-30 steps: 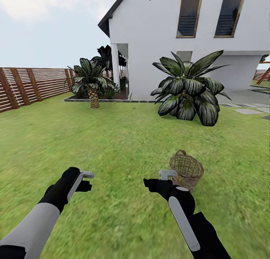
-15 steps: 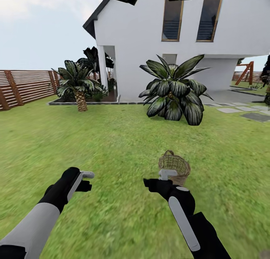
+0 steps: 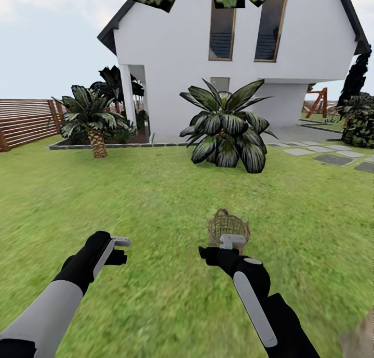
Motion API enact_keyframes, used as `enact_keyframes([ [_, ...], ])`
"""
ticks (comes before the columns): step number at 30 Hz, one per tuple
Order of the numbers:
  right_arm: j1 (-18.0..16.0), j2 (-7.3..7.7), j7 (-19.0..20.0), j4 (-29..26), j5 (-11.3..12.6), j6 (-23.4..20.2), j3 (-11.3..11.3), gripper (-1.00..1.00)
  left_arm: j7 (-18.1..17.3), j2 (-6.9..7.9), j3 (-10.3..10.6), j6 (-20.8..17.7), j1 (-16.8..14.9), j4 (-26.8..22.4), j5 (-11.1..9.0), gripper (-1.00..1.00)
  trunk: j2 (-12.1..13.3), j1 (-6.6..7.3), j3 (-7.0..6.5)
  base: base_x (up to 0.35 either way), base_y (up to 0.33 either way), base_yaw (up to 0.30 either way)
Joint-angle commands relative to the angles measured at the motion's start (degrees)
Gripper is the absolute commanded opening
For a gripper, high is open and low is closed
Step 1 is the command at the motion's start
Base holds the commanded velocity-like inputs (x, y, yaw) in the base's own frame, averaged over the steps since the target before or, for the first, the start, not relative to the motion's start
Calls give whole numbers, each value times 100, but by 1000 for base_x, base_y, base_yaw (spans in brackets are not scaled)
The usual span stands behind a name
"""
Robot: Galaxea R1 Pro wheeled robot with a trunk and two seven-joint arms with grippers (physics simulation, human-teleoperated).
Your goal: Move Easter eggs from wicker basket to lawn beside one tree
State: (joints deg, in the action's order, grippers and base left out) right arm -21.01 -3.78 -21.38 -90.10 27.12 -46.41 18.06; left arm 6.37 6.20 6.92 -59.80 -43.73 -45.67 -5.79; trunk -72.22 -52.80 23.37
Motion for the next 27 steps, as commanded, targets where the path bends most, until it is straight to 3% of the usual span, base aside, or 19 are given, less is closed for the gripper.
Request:
enact_keyframes([
  [1, -6, 0, -60, -6, 59, -13, 5, 100, 57, 8, 28, -20, -4, -7, -62, 100, 37, 22, -12, 0, 0, -23],
  [9, -8, 0, -60, -6, 59, -14, 5, 100, 52, 11, 28, -20, -5, -8, -63, 100, 358, 198, -157, 0, 0, -8],
  [17, -7, 0, -60, -2, 65, -17, -2, 100, 54, 8, 33, -20, -4, -13, -69, 100, 358, 198, -157, 18, 0, -1],
  [27, -7, 0, -60, 1, 66, -15, -4, 100, 42, 21, 37, -20, -5, -11, -71, 100, 358, 198, -157, 247, 100, -127],
])
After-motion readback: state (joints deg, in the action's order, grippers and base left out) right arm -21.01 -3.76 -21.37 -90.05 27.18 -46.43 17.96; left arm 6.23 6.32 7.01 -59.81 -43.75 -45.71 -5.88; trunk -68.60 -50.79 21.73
